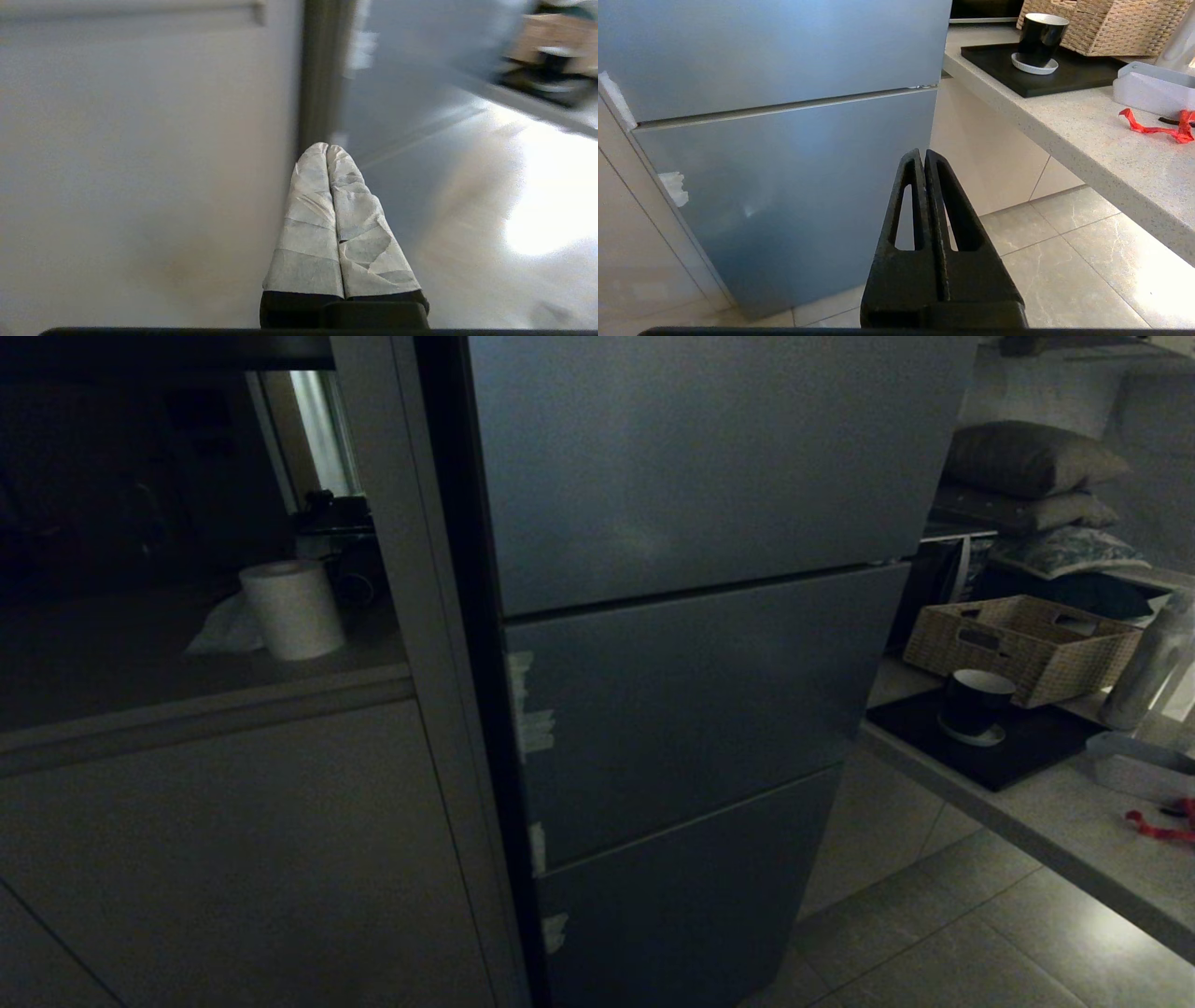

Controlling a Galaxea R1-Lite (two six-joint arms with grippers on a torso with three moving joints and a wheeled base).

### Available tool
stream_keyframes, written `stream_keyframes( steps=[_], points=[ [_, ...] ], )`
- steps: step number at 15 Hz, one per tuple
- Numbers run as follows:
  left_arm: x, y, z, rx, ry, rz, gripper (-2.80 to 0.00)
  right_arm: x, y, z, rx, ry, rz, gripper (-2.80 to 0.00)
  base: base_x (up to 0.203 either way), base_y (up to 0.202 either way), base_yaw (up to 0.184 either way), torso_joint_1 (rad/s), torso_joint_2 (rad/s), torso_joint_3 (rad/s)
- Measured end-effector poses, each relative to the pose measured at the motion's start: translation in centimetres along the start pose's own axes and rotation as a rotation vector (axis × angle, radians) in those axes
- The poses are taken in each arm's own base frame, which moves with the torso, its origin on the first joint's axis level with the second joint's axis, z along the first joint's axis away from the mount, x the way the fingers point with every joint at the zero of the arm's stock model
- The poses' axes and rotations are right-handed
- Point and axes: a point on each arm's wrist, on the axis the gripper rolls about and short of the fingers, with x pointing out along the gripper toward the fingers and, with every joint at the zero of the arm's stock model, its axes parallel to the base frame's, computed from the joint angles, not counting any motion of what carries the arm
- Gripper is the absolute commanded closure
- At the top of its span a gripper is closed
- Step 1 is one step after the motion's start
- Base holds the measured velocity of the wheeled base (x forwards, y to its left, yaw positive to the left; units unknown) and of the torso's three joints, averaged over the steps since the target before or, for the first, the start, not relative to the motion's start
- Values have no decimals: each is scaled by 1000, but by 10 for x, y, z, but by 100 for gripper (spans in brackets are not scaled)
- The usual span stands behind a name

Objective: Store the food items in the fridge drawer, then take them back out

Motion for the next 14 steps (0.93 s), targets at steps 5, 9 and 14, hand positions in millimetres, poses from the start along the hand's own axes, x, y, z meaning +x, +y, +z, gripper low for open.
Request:
stream_keyframes(
  steps=[5,9,14],
  points=[
    [75,3,37,-289,188,-126,0,0,0,0,0,0,1,0,0,0,0,0,0,0],
    [155,7,45,-547,291,-205,0,0,0,0,0,0,1,0,0,0,0,0,0,0],
    [237,-5,36,-652,342,-244,0,0,0,0,0,0,0,0,0,0,0,0,0,0]
  ],
)
